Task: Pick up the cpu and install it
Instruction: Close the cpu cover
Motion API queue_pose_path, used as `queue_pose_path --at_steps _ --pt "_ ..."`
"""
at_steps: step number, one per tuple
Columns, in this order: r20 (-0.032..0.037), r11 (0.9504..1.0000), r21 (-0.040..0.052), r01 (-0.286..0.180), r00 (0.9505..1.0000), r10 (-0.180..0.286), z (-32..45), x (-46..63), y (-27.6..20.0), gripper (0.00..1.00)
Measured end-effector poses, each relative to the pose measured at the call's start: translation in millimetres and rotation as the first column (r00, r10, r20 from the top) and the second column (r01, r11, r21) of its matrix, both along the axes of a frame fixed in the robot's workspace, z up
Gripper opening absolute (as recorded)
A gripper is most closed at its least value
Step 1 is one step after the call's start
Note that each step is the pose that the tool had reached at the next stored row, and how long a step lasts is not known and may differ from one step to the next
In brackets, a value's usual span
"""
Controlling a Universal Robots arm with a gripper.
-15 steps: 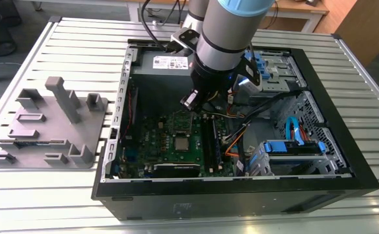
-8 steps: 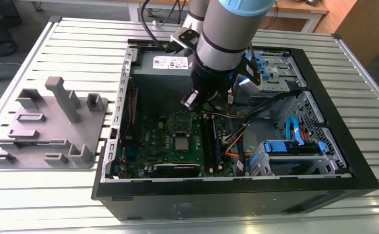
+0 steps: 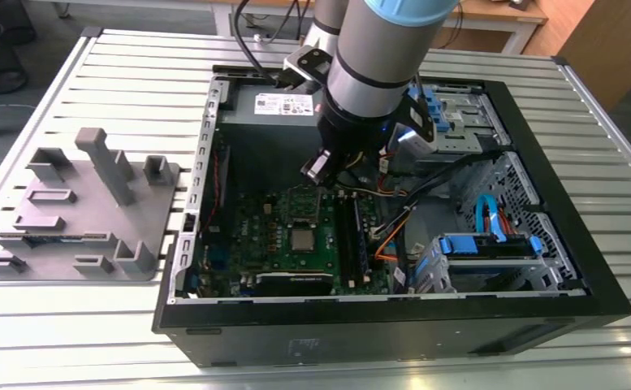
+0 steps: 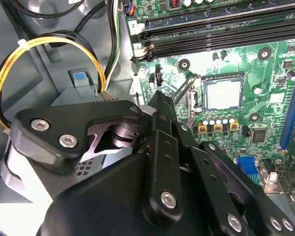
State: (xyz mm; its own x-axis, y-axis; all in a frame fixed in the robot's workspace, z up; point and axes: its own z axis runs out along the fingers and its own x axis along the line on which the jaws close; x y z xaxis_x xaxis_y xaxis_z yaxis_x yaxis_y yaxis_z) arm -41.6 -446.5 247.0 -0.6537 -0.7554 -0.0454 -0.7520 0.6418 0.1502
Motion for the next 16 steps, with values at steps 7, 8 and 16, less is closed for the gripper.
queue_pose_path --at_steps 7,8,16 --pt "0.0000 0.9998 0.0001 -0.020 0.9998 0.020 0.2 0.0 0.0 0.11" --pt "0.0000 0.9997 0.0000 -0.024 0.9997 0.024 0.2 0.0 0.0 0.11" --pt "0.0000 0.9992 0.0000 -0.041 0.9992 0.041 0.2 0.0 0.0 0.11"
